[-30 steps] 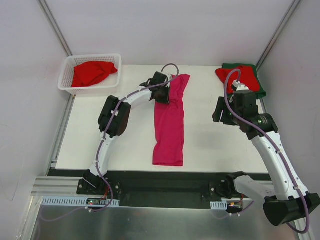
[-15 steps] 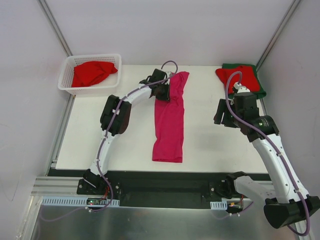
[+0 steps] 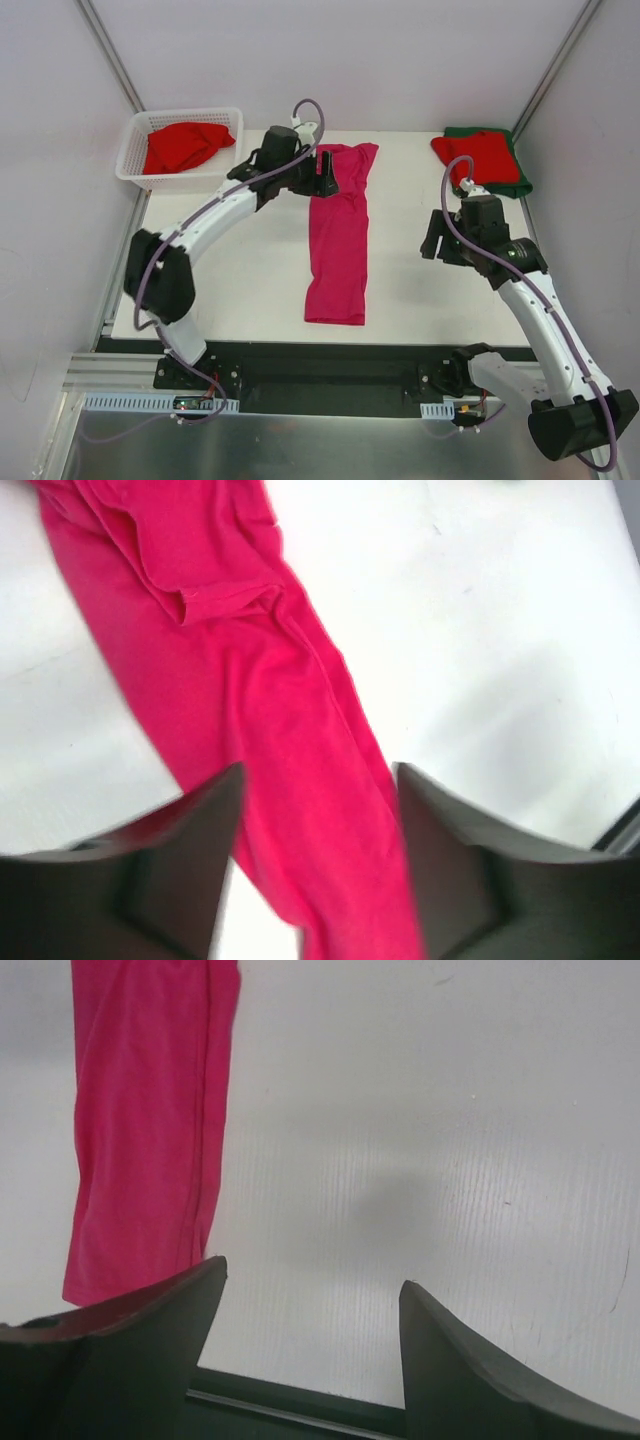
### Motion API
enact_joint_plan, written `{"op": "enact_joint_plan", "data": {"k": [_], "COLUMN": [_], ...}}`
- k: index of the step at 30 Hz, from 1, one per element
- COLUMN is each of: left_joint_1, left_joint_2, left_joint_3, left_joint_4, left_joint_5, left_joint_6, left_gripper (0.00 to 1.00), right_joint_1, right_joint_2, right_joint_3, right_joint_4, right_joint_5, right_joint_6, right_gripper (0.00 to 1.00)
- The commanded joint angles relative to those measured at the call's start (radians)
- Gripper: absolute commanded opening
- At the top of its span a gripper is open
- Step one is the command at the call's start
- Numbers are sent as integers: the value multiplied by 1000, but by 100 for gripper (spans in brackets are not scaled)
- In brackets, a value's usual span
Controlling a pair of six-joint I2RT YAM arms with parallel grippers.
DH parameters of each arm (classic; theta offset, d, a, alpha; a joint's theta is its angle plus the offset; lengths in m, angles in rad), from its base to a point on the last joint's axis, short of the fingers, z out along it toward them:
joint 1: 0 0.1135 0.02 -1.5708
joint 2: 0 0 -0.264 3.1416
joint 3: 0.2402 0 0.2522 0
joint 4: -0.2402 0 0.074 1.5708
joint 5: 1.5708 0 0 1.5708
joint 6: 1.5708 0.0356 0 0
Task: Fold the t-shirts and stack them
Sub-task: Rotate the tshirt 90 degrees, then grab the bottom of the folded rectangular tshirt with both arms
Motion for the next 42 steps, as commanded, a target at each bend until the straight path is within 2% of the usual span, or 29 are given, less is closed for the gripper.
{"op": "enact_joint_plan", "data": {"k": [1,2,3,5,10,14,17,25,31,39,42], "left_joint_1": [-13,-13,-13,-17,-25,-45,-88,-237,-260,-261,-261], "left_joint_2": [-216,-285,-322,-417,-606,-741,-793,-855,-856,-809,-768], "left_joint_3": [-209,-312,-367,-510,-739,-903,-975,-1113,-1191,-1221,-1219], "left_joint_4": [45,65,79,100,108,116,122,200,269,349,381], "left_joint_5": [8,5,6,9,9,22,19,-32,-63,-86,-83], "left_joint_6": [-38,-59,-70,-111,-181,-245,-277,-389,-422,-414,-414], "left_gripper": [75,83,99,99,99,99,93,88,84,79,76], "right_joint_1": [6,5,5,8,46,98,160,324,419,434,436], "right_joint_2": [-26,-31,-35,-41,-64,-60,-57,64,144,149,146], "right_joint_3": [-103,-132,-170,-267,-402,-459,-481,-539,-559,-600,-606], "right_joint_4": [84,109,133,208,319,371,406,558,636,659,656], "right_joint_5": [-128,-201,-237,-325,-360,-389,-377,-337,-280,-257,-243], "right_joint_6": [53,63,77,132,217,264,294,379,442,475,479], "right_gripper": [77,79,81,85,100,96,97,97,99,85,83]}}
